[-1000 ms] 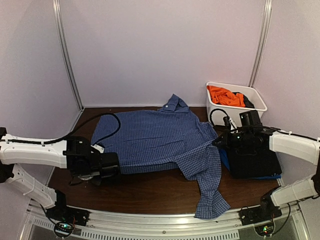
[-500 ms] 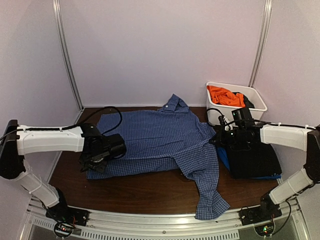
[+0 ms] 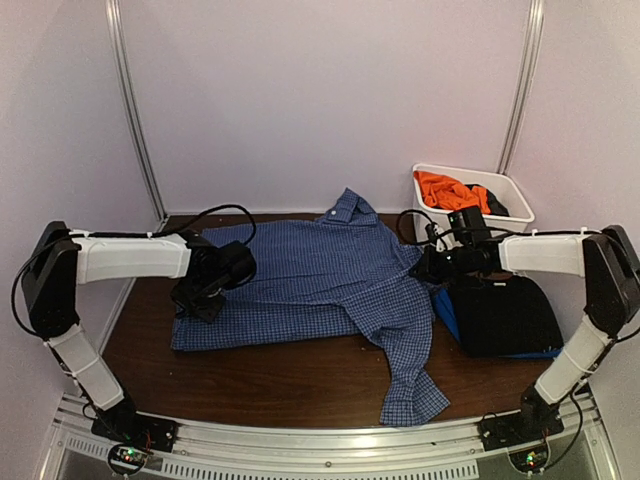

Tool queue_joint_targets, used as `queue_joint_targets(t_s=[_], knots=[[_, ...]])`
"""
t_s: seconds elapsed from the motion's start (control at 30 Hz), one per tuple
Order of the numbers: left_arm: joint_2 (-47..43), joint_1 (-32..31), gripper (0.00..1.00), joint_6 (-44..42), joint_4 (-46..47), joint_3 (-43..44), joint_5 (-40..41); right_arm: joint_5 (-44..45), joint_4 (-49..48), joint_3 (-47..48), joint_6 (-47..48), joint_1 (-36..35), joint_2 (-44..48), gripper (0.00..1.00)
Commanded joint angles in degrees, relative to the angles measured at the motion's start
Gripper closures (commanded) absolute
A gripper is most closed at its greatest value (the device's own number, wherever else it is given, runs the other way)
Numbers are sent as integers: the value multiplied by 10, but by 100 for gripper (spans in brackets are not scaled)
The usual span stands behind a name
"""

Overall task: Fold and stack the mixed laundry pile
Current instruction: Pick up the flattened shirt from the center of the board.

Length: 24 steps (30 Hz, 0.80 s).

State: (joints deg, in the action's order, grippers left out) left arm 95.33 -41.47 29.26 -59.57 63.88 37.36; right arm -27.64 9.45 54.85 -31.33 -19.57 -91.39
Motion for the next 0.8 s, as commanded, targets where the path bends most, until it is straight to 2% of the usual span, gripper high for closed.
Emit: queue_joint_targets(t_s=[0.0, 0.4, 0.77], knots=[[25, 15, 100, -68, 41, 19, 20, 8, -26, 30, 9, 2, -28, 100], [32, 58, 100, -99, 80, -15, 16, 10, -31, 65, 21, 1, -97, 100], [98, 65, 100, -138, 102, 27, 22, 21, -41, 67, 20, -2, -117, 100]])
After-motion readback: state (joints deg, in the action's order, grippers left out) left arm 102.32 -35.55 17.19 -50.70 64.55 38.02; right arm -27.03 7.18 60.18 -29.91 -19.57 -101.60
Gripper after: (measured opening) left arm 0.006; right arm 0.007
